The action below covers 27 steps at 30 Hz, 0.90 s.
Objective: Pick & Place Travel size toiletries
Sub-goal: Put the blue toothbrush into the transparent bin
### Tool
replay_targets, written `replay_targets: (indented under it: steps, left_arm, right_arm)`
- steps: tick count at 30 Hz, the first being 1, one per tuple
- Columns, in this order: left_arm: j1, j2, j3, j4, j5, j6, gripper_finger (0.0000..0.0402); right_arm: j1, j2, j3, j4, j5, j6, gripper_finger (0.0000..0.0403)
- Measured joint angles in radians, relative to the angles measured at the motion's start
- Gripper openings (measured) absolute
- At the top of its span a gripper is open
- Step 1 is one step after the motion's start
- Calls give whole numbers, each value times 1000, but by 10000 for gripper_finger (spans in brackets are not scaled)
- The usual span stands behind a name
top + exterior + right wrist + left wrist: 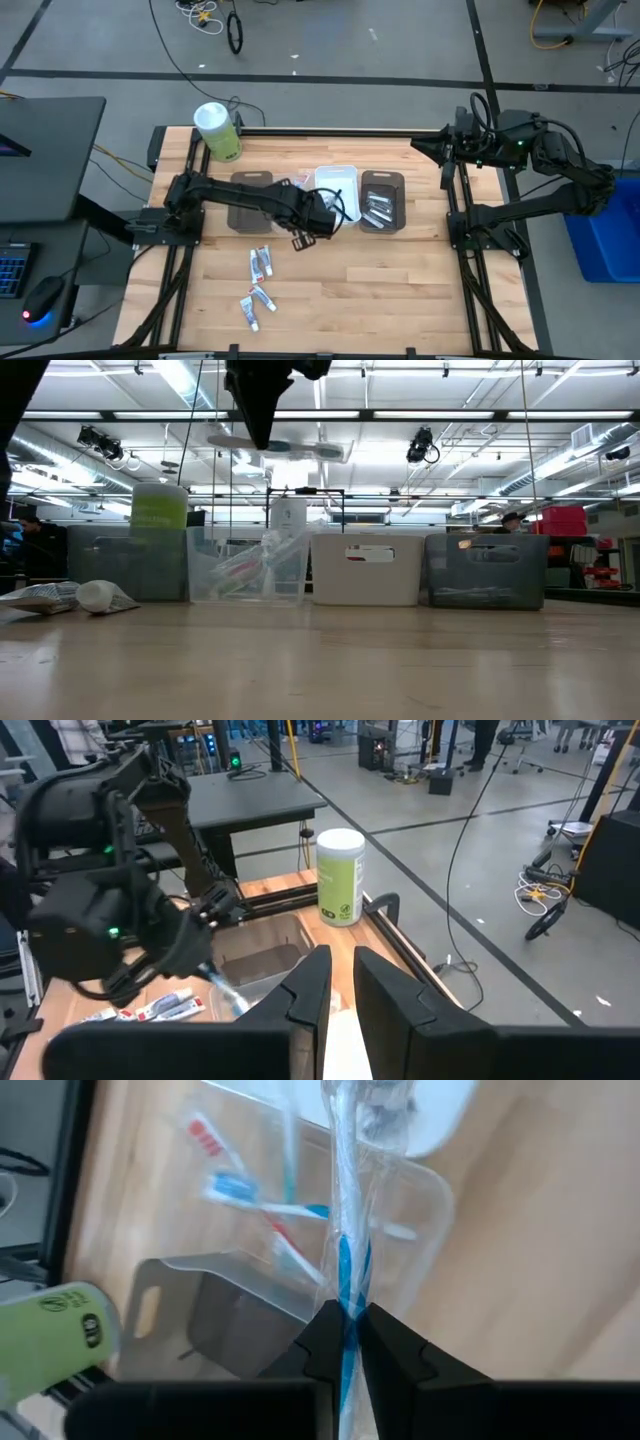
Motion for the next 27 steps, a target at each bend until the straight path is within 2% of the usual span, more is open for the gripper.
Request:
replay_targets:
  steps: [8,15,27]
  left_arm:
    - [15,-26,-72,-4,-35,59,31]
    - [31,-78,-233,22,-45,63,35]
    - [110,-250,-526,206,9,54,37]
  right_arm:
    - [0,0,0,-5,-9,20,53]
    - [0,0,0,-6,-12,23,53]
    - [0,0,0,1,-6,27,53]
